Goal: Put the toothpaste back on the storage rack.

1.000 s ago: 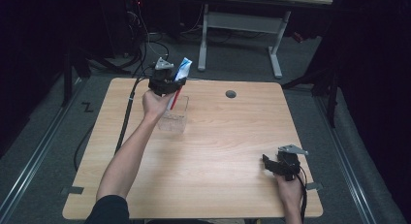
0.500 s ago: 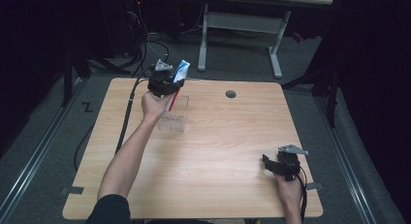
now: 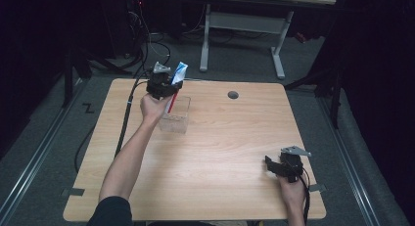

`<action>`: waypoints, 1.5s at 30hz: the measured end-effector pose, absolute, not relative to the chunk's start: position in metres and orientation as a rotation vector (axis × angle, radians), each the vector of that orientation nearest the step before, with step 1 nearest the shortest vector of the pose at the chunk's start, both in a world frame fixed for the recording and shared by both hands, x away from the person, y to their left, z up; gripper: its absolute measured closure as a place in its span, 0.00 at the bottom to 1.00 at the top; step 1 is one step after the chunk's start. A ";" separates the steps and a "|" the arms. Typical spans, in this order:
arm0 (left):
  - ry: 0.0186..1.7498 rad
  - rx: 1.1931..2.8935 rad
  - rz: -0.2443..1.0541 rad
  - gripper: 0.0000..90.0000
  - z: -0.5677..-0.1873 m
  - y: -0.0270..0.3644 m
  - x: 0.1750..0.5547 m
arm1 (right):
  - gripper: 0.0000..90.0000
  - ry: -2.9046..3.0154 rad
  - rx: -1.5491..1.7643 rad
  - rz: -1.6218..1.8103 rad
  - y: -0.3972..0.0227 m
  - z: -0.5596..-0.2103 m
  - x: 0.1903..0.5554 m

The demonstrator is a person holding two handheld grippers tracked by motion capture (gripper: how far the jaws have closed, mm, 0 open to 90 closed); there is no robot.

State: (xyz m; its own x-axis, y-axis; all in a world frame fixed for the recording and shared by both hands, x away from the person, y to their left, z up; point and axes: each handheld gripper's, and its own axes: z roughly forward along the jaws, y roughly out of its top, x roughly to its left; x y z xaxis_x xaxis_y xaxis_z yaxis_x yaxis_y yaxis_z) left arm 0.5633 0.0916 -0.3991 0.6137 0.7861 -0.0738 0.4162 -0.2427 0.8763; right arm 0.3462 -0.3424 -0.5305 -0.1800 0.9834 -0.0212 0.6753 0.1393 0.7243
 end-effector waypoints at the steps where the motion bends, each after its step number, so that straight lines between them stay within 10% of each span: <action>1: 0.962 1.867 0.479 0.77 -0.400 0.092 0.563 | 0.34 1.920 1.586 0.803 -0.342 -0.531 0.346; 45: 1.019 1.917 0.474 0.75 -0.422 0.097 0.562 | 0.34 1.920 1.586 0.803 -0.342 -0.531 0.346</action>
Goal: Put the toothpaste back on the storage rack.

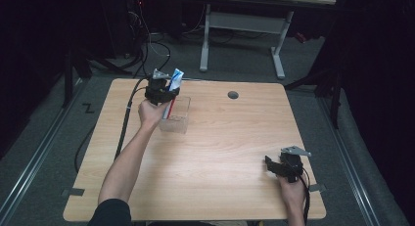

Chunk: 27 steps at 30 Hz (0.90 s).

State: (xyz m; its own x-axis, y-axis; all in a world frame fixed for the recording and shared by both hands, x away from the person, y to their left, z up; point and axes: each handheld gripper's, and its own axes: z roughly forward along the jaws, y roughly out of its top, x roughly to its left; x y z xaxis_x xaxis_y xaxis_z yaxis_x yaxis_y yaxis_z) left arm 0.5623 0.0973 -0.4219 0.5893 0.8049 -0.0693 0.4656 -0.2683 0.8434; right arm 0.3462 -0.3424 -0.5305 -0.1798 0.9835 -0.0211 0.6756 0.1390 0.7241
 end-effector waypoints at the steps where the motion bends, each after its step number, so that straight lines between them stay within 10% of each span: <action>1: 1.017 1.919 0.474 0.75 -0.422 0.097 0.562 | 0.34 1.920 1.585 0.803 -0.342 -0.531 0.346; 27: 0.958 2.021 0.466 0.74 -0.432 0.089 0.552 | 0.34 1.920 1.585 0.803 -0.342 -0.531 0.346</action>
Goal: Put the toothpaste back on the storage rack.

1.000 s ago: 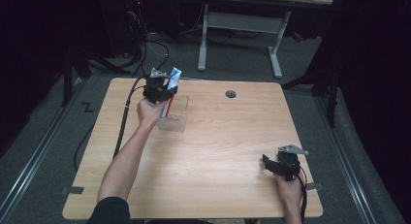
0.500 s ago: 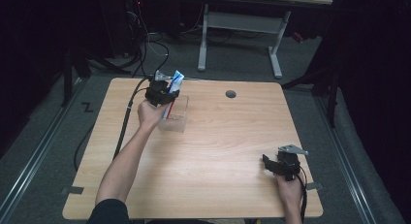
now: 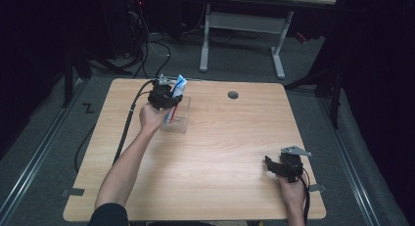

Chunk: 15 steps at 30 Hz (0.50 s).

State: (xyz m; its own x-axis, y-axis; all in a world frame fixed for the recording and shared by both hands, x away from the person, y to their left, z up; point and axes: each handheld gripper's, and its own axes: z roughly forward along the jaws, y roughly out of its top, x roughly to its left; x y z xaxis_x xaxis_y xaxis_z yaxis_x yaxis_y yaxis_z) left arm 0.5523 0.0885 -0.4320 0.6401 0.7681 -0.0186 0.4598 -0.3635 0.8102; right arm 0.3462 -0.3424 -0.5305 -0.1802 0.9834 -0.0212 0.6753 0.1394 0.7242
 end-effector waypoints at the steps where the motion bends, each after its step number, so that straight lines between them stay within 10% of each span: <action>1: 0.958 2.023 0.465 0.74 -0.432 0.089 0.552 | 0.34 1.920 1.585 0.803 -0.342 -0.531 0.346; 15: 0.957 2.040 0.444 0.73 -0.439 0.088 0.548 | 0.34 1.920 1.585 0.803 -0.342 -0.531 0.346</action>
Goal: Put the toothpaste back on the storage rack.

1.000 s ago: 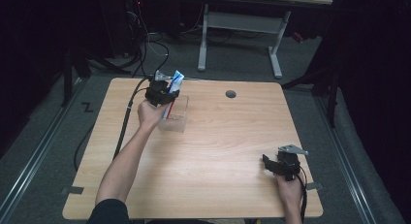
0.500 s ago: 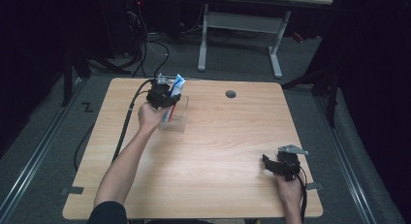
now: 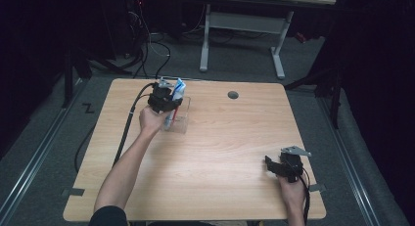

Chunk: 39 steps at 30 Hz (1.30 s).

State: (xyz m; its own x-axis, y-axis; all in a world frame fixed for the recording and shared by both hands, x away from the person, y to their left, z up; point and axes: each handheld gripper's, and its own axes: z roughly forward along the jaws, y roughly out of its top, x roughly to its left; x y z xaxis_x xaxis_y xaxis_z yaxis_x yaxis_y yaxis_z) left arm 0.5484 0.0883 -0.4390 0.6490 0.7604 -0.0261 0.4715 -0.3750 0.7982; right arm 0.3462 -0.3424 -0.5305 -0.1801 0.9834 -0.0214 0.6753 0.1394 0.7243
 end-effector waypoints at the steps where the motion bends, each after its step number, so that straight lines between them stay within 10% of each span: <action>1: 0.955 2.042 0.445 0.73 -0.439 0.088 0.548 | 0.34 1.920 1.585 0.803 -0.342 -0.531 0.346; 39: 0.897 2.009 0.376 0.61 -0.436 0.077 0.542 | 0.34 1.920 1.586 0.803 -0.342 -0.531 0.346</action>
